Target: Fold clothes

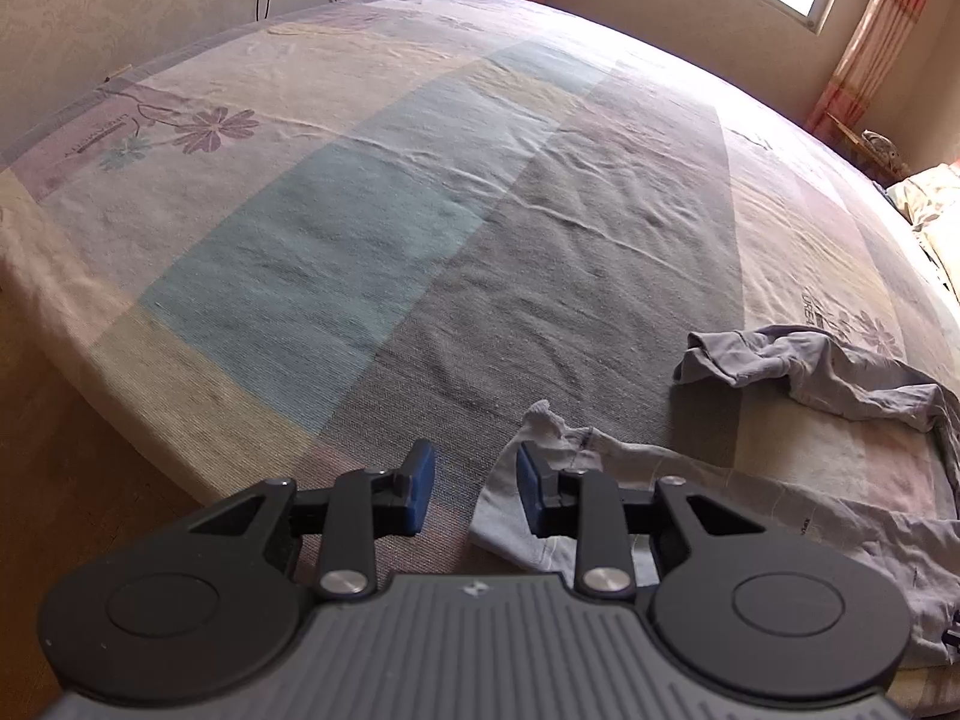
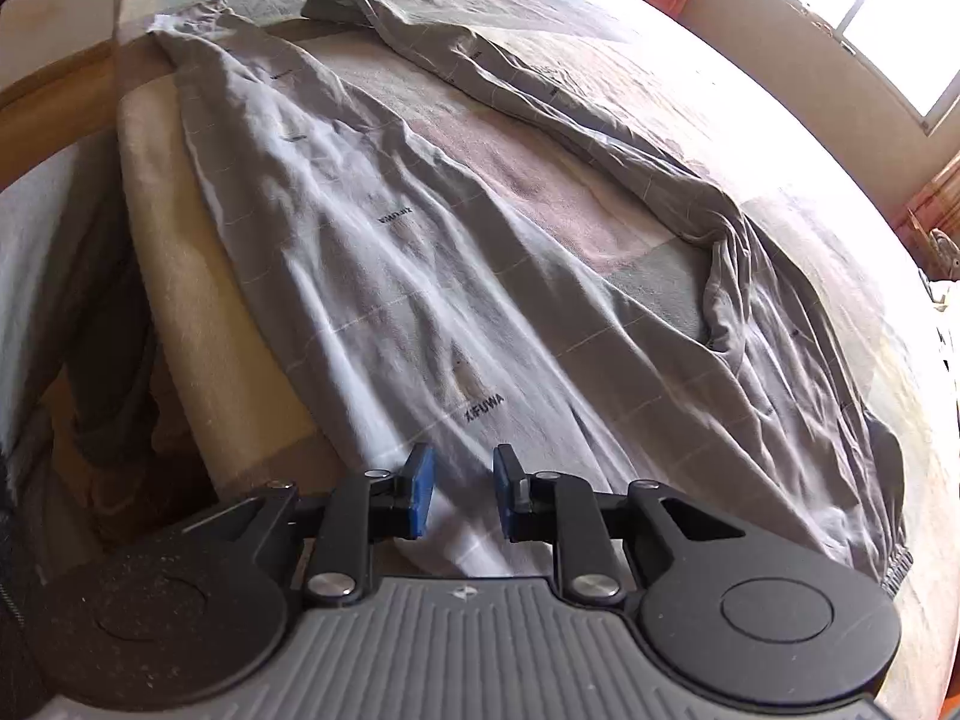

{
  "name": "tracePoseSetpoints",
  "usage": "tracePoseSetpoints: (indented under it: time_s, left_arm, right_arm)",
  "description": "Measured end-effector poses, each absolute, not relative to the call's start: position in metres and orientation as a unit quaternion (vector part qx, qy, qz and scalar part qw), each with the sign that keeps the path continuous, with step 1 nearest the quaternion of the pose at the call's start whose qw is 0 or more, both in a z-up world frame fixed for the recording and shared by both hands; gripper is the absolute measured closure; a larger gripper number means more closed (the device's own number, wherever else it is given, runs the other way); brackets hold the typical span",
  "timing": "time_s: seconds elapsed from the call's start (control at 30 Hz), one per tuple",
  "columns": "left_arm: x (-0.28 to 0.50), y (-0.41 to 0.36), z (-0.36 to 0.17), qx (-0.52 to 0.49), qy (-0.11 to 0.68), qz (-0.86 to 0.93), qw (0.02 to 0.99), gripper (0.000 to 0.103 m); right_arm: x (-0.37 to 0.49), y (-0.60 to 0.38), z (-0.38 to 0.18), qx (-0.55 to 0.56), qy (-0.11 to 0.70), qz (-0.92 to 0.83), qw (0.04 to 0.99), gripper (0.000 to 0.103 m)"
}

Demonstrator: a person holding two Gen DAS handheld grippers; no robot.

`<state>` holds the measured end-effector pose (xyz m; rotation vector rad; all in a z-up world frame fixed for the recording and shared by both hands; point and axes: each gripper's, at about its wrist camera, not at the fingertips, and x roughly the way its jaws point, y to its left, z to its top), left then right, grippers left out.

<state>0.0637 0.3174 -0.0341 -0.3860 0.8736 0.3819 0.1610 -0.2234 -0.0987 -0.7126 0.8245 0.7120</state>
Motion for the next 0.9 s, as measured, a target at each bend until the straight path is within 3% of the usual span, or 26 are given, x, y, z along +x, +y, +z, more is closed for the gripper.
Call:
tracePoseSetpoints:
  time_s: [0.1,0.23,0.37,0.47,0.6,0.67,0.77,0.83,0.9]
  left_arm:
    - [0.076,0.289,-0.032,-0.155,0.42,0.132,0.884,0.072]
    - [0.091,0.25,-0.028,-0.114,0.421,0.063,0.898,0.069]
    - [0.115,0.209,-0.039,-0.073,0.428,-0.011,0.901,0.067]
    - [0.134,0.197,-0.063,-0.1,0.454,-0.044,0.884,0.067]
    - [0.149,0.217,-0.095,-0.125,0.483,-0.002,0.866,0.069]
    - [0.149,0.241,-0.096,-0.152,0.458,0.024,0.876,0.068]
    - [0.144,0.265,-0.081,-0.149,0.448,0.094,0.877,0.074]
    - [0.129,0.276,-0.068,-0.163,0.431,0.088,0.883,0.064]
    - [0.11,0.282,-0.058,-0.162,0.422,0.101,0.886,0.061]
  right_arm:
    - [0.17,-0.213,-0.086,-0.277,0.381,0.323,0.821,0.078]
    - [0.175,-0.194,-0.066,-0.204,0.368,0.349,0.837,0.066]
    - [0.188,-0.158,-0.076,-0.193,0.377,0.355,0.833,0.066]
    - [0.198,-0.145,-0.088,-0.174,0.4,0.345,0.831,0.066]
    - [0.195,-0.145,-0.091,-0.156,0.405,0.339,0.835,0.064]
    - [0.191,-0.145,-0.089,-0.156,0.402,0.337,0.837,0.063]
    - [0.186,-0.146,-0.087,-0.156,0.396,0.336,0.84,0.063]
    - [0.176,-0.138,-0.078,-0.17,0.371,0.359,0.839,0.063]
    - [0.163,-0.122,-0.069,-0.191,0.338,0.402,0.829,0.063]
